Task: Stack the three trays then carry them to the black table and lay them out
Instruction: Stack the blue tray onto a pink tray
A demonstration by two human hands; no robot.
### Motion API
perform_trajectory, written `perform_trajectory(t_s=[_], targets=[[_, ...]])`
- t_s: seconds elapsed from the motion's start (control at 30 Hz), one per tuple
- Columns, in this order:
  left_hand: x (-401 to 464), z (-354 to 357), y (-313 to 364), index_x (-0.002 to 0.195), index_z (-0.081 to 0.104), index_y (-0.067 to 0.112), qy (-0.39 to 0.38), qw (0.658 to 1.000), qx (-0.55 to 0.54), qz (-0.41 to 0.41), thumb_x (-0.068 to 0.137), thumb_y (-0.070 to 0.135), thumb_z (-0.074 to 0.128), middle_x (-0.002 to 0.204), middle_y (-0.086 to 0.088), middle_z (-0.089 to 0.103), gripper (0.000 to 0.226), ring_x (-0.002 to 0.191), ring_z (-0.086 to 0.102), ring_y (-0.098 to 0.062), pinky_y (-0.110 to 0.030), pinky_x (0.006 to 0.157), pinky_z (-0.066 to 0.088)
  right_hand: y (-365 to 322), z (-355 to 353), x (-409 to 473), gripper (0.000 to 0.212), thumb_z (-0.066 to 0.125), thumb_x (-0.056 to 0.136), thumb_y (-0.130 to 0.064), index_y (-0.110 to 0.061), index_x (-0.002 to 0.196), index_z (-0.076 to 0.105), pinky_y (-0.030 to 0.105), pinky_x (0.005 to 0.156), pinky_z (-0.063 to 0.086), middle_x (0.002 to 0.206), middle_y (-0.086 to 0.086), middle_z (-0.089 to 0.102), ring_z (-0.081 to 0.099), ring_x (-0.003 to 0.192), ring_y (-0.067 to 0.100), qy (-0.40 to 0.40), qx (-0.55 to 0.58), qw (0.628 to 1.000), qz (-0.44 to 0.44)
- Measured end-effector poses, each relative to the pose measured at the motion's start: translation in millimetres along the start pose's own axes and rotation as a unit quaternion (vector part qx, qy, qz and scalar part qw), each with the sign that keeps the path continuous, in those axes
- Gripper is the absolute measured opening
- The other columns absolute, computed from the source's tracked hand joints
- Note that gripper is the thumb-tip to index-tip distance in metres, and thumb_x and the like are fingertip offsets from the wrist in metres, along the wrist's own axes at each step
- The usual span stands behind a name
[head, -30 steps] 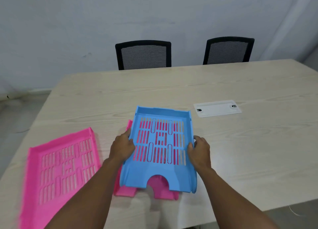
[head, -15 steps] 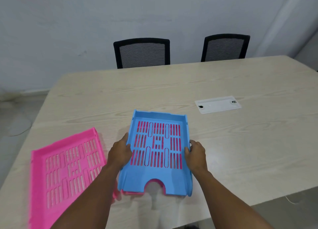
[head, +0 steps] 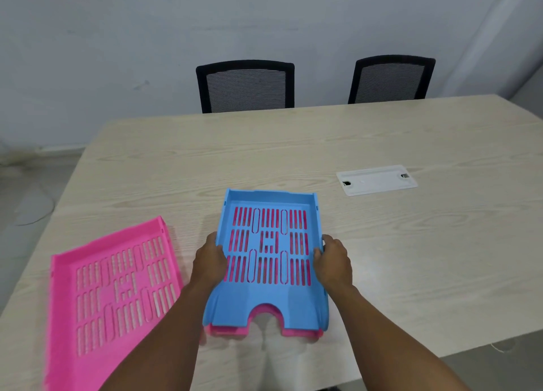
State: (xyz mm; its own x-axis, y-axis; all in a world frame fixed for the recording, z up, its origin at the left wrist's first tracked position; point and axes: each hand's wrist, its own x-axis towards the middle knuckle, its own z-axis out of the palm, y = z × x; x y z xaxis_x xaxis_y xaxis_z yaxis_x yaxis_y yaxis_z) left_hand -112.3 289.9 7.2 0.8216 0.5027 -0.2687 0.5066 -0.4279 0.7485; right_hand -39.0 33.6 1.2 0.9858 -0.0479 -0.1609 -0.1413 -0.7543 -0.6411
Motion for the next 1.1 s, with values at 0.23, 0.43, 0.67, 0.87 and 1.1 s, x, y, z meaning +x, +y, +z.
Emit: perform_trajectory(t_s=[0.23, 0.43, 0.67, 0.87, 1.1], targets=[[-10.7, 16.6, -0.9, 0.125, 0.05, 0.011, -0.016, 1.0, -0.011, -0.013, 0.104, 0.022, 0.039, 0.08, 0.008, 0.059, 0.026, 0.066, 0.062, -0.007, -0.021, 0.049, 0.045, 4.9, -14.1, 25.0, 0.009, 0.053, 0.099, -0.03, -0.024, 0.104, 0.055, 0.018, 0.046, 0.043, 0.084, -0.009, 0.064, 0.061, 0.06, 0.002, -0.032, -0.022, 0.999, -0.004], [-32.4, 36.3, 8.7, 0.116, 0.055, 0.025, -0.008, 0.998, -0.059, 0.0, 0.104, 0.032, 0.043, 0.085, 0.016, 0.065, 0.019, 0.066, 0.066, 0.003, -0.009, 0.045, 0.047, 13.1, -36.1, 47.1, 0.006, 0.05, 0.1, -0.027, -0.03, 0.097, 0.047, 0.019, 0.043, 0.037, 0.07, -0.019, 0.054, 0.057, 0.055, 0.001, -0.041, -0.052, 0.998, -0.022], [-48.6, 48.2, 9.1, 0.111, 0.055, 0.027, 0.029, 0.998, -0.063, 0.009, 0.103, 0.035, 0.043, 0.086, 0.011, 0.069, 0.016, 0.07, 0.071, -0.004, -0.012, 0.051, 0.051, 26.2, -37.5, 43.0, 0.019, 0.043, 0.103, -0.03, -0.019, 0.113, 0.054, 0.03, 0.06, 0.058, 0.093, 0.003, 0.066, 0.068, 0.073, 0.013, -0.058, -0.053, 0.996, -0.052], [-48.6, 54.4, 7.2, 0.109, 0.061, 0.022, 0.056, 0.996, -0.067, -0.008, 0.102, 0.035, 0.047, 0.089, 0.005, 0.073, 0.021, 0.068, 0.074, -0.008, -0.018, 0.053, 0.056, 32.4, -39.9, 41.1, 0.025, 0.046, 0.102, -0.033, -0.017, 0.119, 0.054, 0.025, 0.062, 0.058, 0.1, 0.002, 0.064, 0.068, 0.076, 0.011, -0.062, -0.033, 0.996, -0.053], [-31.0, 50.6, 18.9, 0.115, 0.057, 0.022, 0.035, 0.998, -0.049, 0.001, 0.103, 0.037, 0.044, 0.095, 0.006, 0.069, 0.023, 0.079, 0.07, -0.008, -0.022, 0.061, 0.054, 19.5, -45.6, 61.1, 0.032, 0.045, 0.103, -0.025, -0.01, 0.129, 0.056, 0.044, 0.081, 0.061, 0.11, 0.013, 0.065, 0.069, 0.093, 0.026, -0.083, -0.034, 0.993, -0.073]])
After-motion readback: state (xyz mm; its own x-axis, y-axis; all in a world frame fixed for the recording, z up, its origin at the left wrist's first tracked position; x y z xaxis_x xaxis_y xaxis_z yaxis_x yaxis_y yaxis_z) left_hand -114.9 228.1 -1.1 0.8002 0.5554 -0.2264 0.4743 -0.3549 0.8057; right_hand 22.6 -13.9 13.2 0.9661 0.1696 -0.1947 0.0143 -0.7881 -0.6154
